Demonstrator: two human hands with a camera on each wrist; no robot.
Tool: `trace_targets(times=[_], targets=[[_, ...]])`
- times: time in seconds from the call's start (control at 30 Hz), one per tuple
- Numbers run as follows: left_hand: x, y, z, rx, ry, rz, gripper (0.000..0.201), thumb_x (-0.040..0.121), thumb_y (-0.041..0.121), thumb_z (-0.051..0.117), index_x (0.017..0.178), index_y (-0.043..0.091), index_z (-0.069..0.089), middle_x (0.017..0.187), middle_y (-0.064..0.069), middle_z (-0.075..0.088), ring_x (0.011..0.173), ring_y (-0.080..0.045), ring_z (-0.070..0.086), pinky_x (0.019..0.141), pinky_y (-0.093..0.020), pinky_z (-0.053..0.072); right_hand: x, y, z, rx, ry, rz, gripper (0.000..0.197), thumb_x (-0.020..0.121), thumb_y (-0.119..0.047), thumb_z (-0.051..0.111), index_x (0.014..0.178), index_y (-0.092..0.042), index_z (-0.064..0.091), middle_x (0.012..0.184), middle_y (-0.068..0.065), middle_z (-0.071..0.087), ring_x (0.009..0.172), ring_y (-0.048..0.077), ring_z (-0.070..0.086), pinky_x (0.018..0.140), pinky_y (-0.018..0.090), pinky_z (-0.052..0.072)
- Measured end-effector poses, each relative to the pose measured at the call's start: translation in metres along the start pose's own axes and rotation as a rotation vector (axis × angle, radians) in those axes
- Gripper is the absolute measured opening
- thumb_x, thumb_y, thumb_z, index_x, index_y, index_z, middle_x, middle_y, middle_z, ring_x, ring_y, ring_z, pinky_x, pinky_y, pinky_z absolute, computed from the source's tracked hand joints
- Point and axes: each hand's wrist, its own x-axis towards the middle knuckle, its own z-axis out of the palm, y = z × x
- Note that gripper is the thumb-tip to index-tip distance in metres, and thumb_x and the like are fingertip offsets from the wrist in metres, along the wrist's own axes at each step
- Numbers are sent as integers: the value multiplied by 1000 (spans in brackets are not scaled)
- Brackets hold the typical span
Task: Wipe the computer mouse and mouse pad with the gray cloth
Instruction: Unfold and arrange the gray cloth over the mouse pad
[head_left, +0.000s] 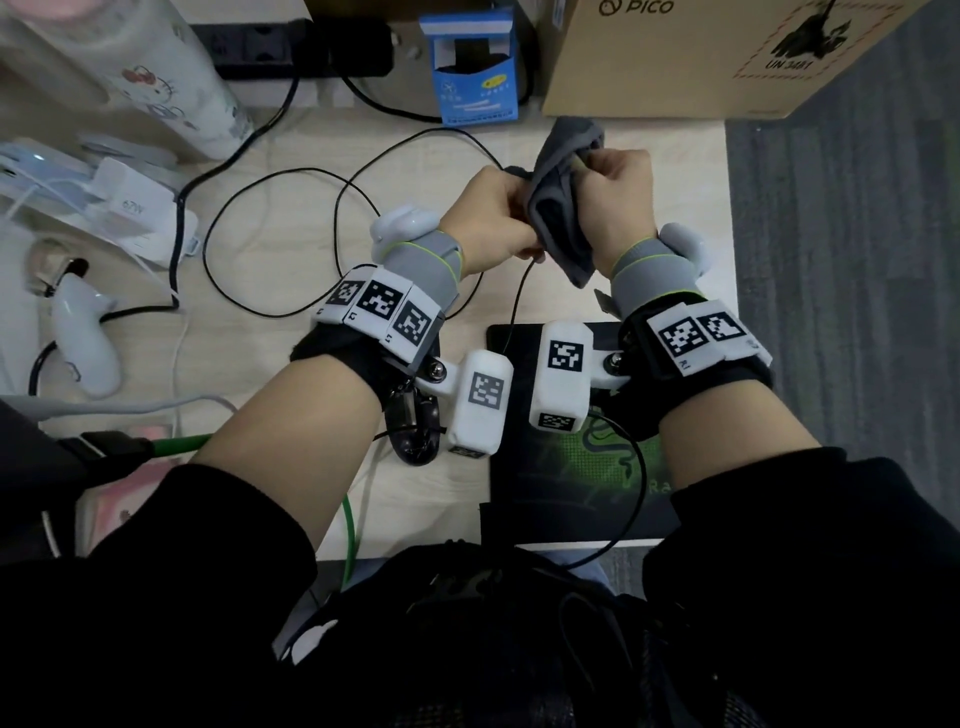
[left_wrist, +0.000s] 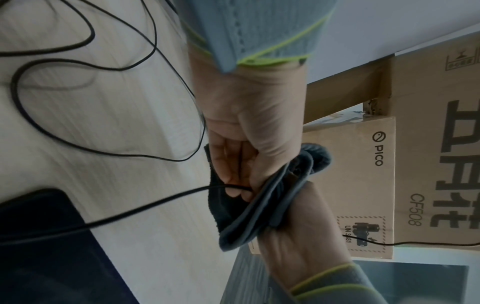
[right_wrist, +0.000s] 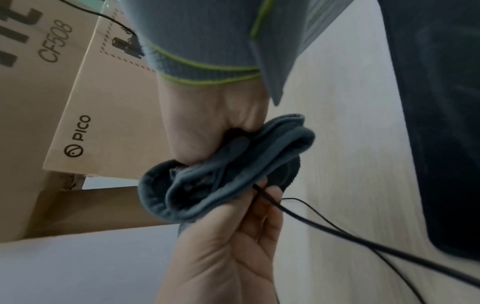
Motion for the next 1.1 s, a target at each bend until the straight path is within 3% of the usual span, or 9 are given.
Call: trace_targets(times=[0.17, 0.3, 0.37, 0.47, 0.53, 0.67, 0.8, 0.97, 1.1], targets=[[2, -2, 1, -56, 9, 36, 26, 81, -9, 60, 66, 13, 62, 57, 4, 64, 48, -2, 60, 59, -21, 52, 4, 9, -10, 48, 114, 96, 38, 87, -26, 50, 52, -17, 40, 59, 8, 42, 67, 21, 37, 61, 35, 36], [5, -7, -3, -104, 198, 26, 27, 89, 3, 60, 68, 19, 59, 59, 5, 62, 44, 3, 58, 53, -15, 47, 5, 17, -26, 339, 39, 182, 28, 95, -5, 41, 73, -10, 56, 69, 8, 57, 67, 21, 53, 64, 26, 45], [7, -7, -3, -128, 227, 23, 25, 89, 4, 60, 69, 19, 59, 62, 5, 63, 45, 3, 59, 55, -15, 47, 5, 18, -27, 411, -10, 205, 20, 89, -7, 43, 90, 0, 62, 91, 23, 66, 85, 34, 62, 81, 43, 52], [10, -5, 1, -136, 227, 46, 26, 88, 3, 61, 68, 20, 61, 54, 13, 64, 48, 3, 58, 58, -19, 50, 4, 25, -23, 458, -122, 189, 55, 76, -16, 47, 122, 13, 52, 125, 31, 57, 114, 41, 56, 101, 48, 44], [12, -3, 5, -104, 230, 65, 21, 87, 1, 61, 71, 16, 65, 56, 15, 63, 50, 4, 57, 60, -21, 52, -1, 22, -22, 484, -174, 175, 54, 71, -17, 50, 117, 11, 55, 110, 24, 63, 104, 32, 54, 93, 39, 44], [16, -2, 6, 35, 175, 82, 19, 81, -7, 54, 84, -2, 72, 71, -5, 63, 70, -11, 56, 70, -24, 49, -4, 18, -23, 513, -304, 114, 11, 74, 0, 51, 81, -5, 57, 60, -3, 71, 66, 14, 65, 62, 24, 51], [17, -3, 9, 101, 156, 43, 21, 69, -5, 53, 81, -13, 69, 73, -9, 58, 70, -15, 48, 65, -29, 43, -6, 5, -19, 394, -254, 51, 21, 64, 1, 47, 78, -8, 59, 55, -7, 69, 57, 6, 66, 55, 20, 53], [12, 8, 11, 72, 121, 45, 25, 59, 1, 46, 67, -10, 66, 63, -14, 57, 63, -21, 51, 62, -33, 46, 0, -1, -9, 399, -64, 107, 33, 94, 4, 35, 68, -10, 51, 62, 5, 54, 54, 14, 54, 52, 21, 45], [8, 13, 11, 60, 132, 55, 33, 58, 4, 42, 73, -11, 67, 61, -11, 59, 59, -20, 53, 61, -32, 48, 4, 0, -11, 460, -39, 142, 35, 97, -1, 35, 67, -9, 50, 50, -2, 56, 46, 8, 53, 44, 16, 43]])
